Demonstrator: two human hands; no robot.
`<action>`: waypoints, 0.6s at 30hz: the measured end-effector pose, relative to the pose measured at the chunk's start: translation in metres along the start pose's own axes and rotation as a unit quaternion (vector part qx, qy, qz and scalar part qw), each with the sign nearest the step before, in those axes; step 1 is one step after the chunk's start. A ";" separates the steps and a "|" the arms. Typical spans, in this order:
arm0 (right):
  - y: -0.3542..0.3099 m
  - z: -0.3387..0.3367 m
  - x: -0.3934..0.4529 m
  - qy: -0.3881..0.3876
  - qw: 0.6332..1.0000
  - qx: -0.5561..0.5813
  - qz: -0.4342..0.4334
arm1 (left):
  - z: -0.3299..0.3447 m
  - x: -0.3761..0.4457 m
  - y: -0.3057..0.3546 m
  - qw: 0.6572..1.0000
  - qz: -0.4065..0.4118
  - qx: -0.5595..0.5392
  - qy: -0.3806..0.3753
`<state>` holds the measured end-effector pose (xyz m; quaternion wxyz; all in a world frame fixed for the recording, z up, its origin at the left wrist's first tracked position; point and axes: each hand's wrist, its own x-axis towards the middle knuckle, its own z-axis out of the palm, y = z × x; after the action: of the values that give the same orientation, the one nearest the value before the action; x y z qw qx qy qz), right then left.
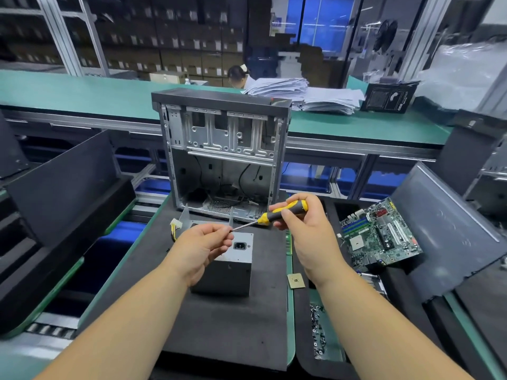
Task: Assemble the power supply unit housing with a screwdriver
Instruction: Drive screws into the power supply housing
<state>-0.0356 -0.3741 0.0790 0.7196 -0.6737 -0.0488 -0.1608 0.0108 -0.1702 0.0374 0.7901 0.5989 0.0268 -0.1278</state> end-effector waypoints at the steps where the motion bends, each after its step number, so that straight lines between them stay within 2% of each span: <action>1: -0.001 0.002 0.002 0.005 1.000 0.002 -0.004 | -0.002 0.003 0.002 1.000 -0.003 0.004 -0.006; 7: 0.000 0.023 0.022 0.012 1.000 -0.010 0.001 | -0.021 0.028 0.016 0.999 -0.003 -0.011 -0.035; 15: 0.002 0.057 0.044 0.006 0.999 -0.039 -0.006 | -0.049 0.062 0.027 0.995 -0.037 0.026 -0.087; 18: 0.001 0.067 0.049 0.030 0.998 -0.046 0.000 | -0.059 0.071 0.032 0.991 -0.015 0.043 -0.127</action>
<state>0.0211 -0.3162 0.0980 0.6889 -0.7010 -0.0201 -0.1833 0.0938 -0.1181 0.0368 0.7585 0.6108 -0.0707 -0.2157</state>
